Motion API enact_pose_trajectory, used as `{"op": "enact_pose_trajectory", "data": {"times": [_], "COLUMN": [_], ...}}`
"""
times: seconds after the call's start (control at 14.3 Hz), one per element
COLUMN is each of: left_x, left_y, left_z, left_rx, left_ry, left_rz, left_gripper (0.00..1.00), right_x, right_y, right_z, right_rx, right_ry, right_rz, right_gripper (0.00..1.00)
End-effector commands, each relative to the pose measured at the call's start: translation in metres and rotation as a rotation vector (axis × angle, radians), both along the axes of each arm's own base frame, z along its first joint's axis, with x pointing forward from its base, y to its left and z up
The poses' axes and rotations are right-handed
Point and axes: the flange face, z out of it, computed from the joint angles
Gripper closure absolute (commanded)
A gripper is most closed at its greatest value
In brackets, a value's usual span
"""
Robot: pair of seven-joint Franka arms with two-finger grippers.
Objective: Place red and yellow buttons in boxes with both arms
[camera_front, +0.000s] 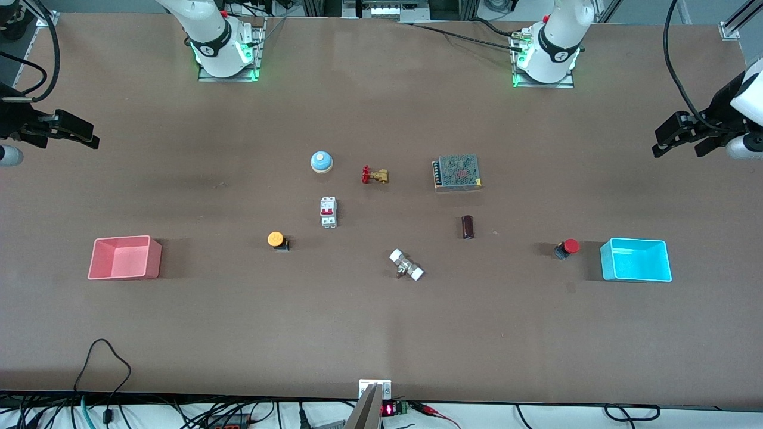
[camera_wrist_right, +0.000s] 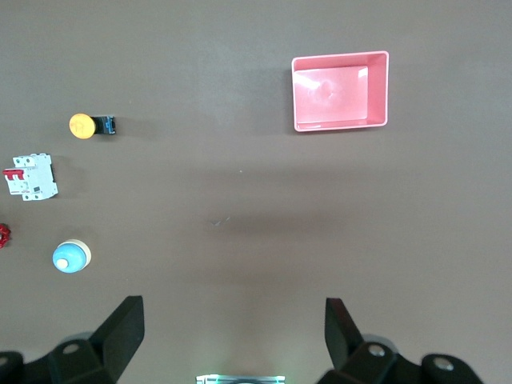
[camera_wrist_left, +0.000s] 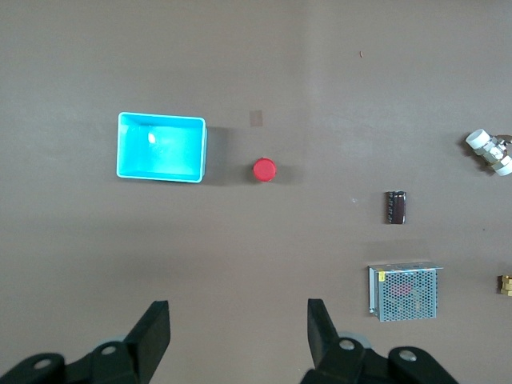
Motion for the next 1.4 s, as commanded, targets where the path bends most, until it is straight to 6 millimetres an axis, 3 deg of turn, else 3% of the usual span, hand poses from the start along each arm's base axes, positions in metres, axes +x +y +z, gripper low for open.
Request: {"op": "enact_pose_trajectory", "data": {"times": [0.0, 0.21, 0.35, 0.56, 0.7, 0.98, 1.33], "left_x": [-0.003, -0.003, -0.002, 0.010, 0.025, 0.061, 0.100], "left_y": [0.001, 0.003, 0.004, 0.004, 0.002, 0.003, -0.006], "left_z": [0.005, 0.009, 0.010, -0.002, -0.029, -0.104, -0.208], "left_rx": [0.001, 0.001, 0.002, 0.000, -0.004, -0.012, -0.021], "left_ry": [-0.009, -0.017, -0.021, -0.032, 0.003, 0.063, 0.106], "left_rz": [0.004, 0.004, 0.004, 0.001, 0.003, 0.007, -0.001], "left_gripper": [0.00, 0.00, 0.00, 0.00, 0.00, 0.00, 0.00], "right_x": [-0.011, -0.008, 0.002, 0.035, 0.053, 0.067, 0.081], "right_y": [-0.003, -0.001, 0.011, 0.042, 0.091, 0.171, 0.225], "right_z": [0.010, 0.003, -0.027, -0.086, -0.130, -0.185, -0.264], "right_rx": [0.016, 0.022, 0.022, 0.008, -0.012, -0.045, 0.064], "right_ry": [-0.004, 0.013, 0.057, 0.083, 0.096, 0.064, 0.050], "right_rz": [0.000, 0.002, 0.019, 0.063, 0.093, 0.064, 0.004], "right_gripper": [0.00, 0.00, 0.00, 0.00, 0.00, 0.00, 0.00]}}
